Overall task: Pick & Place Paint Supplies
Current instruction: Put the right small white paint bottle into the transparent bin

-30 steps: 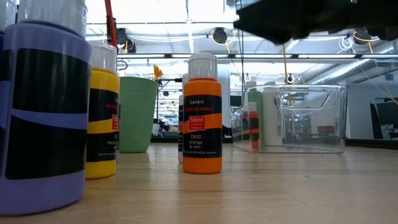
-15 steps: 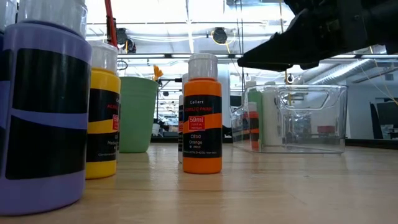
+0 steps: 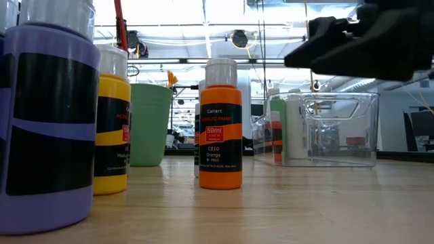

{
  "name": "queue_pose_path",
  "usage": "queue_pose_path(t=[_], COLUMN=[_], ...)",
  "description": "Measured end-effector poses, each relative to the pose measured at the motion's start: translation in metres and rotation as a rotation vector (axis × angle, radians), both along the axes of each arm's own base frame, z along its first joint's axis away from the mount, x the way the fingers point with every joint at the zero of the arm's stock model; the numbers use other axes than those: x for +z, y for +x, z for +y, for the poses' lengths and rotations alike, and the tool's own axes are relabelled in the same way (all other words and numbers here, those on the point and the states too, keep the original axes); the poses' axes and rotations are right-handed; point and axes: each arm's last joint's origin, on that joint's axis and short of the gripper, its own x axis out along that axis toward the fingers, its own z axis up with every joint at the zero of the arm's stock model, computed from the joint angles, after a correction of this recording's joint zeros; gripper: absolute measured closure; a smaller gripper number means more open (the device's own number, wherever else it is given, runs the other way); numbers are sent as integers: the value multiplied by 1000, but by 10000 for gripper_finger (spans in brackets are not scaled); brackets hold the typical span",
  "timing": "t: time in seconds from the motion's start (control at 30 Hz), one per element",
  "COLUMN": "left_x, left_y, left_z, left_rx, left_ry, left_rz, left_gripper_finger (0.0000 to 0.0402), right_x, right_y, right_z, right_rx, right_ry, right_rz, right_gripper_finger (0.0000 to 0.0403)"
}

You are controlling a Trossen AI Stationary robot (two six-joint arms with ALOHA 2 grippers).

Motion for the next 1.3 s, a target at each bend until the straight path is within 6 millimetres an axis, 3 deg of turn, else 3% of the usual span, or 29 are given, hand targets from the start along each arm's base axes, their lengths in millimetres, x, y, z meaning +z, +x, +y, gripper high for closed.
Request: queue_pose_path(t=[0.23, 0.47, 0.57, 0.67, 0.73, 1.3], left_x=[-3, 7, 13, 9, 6, 2], left_y=[1, 5, 4, 3, 2, 2], left_z=[0, 3, 7, 12, 14, 15], left_rx=[-9, 27, 192, 376, 447, 486], left_ry=[58, 87, -34, -261, -321, -265], left_rz=[29, -64, -134, -140, -135, -85], left_gripper_finger=[380, 380, 380, 380, 380, 380], right_x=[0, 14, 24, 28, 28, 28], right_y=[5, 17, 20, 22, 23, 25], right_z=[-10, -26, -30, -34, -36, -41], right_rx=[1, -72, -102, -133, -147, -131], right_ry=[-142, -87, -20, 73, 110, 146], right_rz=[-14, -147, -238, -276, -273, -270], right_gripper_finger=[193, 193, 195, 197, 198, 196])
